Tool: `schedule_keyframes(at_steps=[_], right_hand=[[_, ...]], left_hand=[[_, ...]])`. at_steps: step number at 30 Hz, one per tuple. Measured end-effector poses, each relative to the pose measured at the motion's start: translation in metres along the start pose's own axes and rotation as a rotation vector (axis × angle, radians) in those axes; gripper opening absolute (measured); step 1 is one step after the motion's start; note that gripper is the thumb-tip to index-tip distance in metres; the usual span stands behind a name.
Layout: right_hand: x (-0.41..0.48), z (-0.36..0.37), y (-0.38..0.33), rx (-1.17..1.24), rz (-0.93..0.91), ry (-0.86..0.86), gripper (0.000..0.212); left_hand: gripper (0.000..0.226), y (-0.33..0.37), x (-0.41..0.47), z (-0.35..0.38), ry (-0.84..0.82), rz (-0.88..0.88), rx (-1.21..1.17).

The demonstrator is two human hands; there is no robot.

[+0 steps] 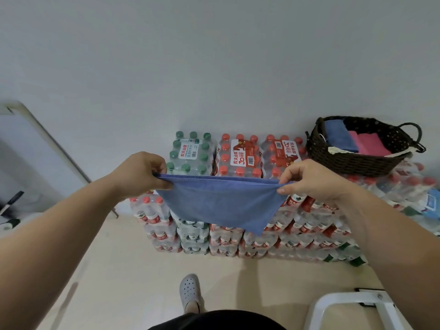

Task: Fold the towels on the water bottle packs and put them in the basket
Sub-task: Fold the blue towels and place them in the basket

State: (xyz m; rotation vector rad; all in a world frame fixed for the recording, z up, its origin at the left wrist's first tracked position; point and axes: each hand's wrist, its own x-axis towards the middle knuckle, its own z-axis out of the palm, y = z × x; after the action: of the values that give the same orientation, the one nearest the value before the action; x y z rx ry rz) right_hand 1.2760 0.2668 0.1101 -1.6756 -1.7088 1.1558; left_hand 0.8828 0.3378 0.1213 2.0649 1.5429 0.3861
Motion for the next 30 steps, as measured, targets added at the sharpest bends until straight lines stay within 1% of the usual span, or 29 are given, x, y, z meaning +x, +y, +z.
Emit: schedule_keyframes(at_steps=[3,6,8,10,12,13,14,16,18,20,23,25,27,30], right_hand=[[0.002,-0.003,0.006,0.169,0.023,0.010,0.009],[0.012,0.001,0.011,0.292,0.056,0.028,0.015],[0.025,0.006,0.011,0.329,0.072,0.092,0.023],[0.042,0.011,0.009,0.346,0.107,0.172,0.023],[0.062,0.016,0.006,0.338,0.157,0.222,0.019],[0.072,0.018,0.006,0.308,0.181,0.246,0.022],[0.084,0.019,0.007,0.276,0.205,0.271,0.024],[0.107,0.023,0.007,0.258,0.249,0.318,0.019],[0.132,0.028,0.007,0.309,0.311,0.363,0.012],[0.157,0.032,0.007,0.383,0.373,0.411,0.009],[0.195,0.038,0.008,0.569,0.442,0.473,0.011],[0.217,0.041,0.007,0.666,0.494,0.493,0.012],[0.236,0.044,0.008,0.706,0.533,0.514,0.015],[0.258,0.046,0.013,0.732,0.574,0.559,0.021]], left_hand=[[0.019,-0.011,0.002,-0.001,-0.066,-0.050,-0.294],[0.008,-0.022,0.008,0.000,-0.048,-0.150,-0.490],[0.009,-0.028,0.014,0.002,-0.010,-0.189,-0.563],[0.006,-0.030,0.024,0.003,0.066,-0.215,-0.568],[0.002,-0.030,0.038,0.004,0.177,-0.248,-0.495],[0.002,-0.030,0.046,0.004,0.220,-0.259,-0.448],[0.003,-0.032,0.056,0.005,0.246,-0.270,-0.414],[0.005,-0.037,0.078,0.008,0.265,-0.304,-0.395],[0.006,-0.044,0.103,0.012,0.261,-0.366,-0.464],[0.008,-0.050,0.129,0.018,0.225,-0.457,-0.630],[0.010,-0.057,0.166,0.027,0.153,-0.553,-0.879],[0.010,-0.063,0.192,0.032,0.130,-0.589,-0.991],[0.009,-0.069,0.215,0.037,0.109,-0.616,-1.066],[0.007,-0.075,0.244,0.044,0.078,-0.624,-1.089]])
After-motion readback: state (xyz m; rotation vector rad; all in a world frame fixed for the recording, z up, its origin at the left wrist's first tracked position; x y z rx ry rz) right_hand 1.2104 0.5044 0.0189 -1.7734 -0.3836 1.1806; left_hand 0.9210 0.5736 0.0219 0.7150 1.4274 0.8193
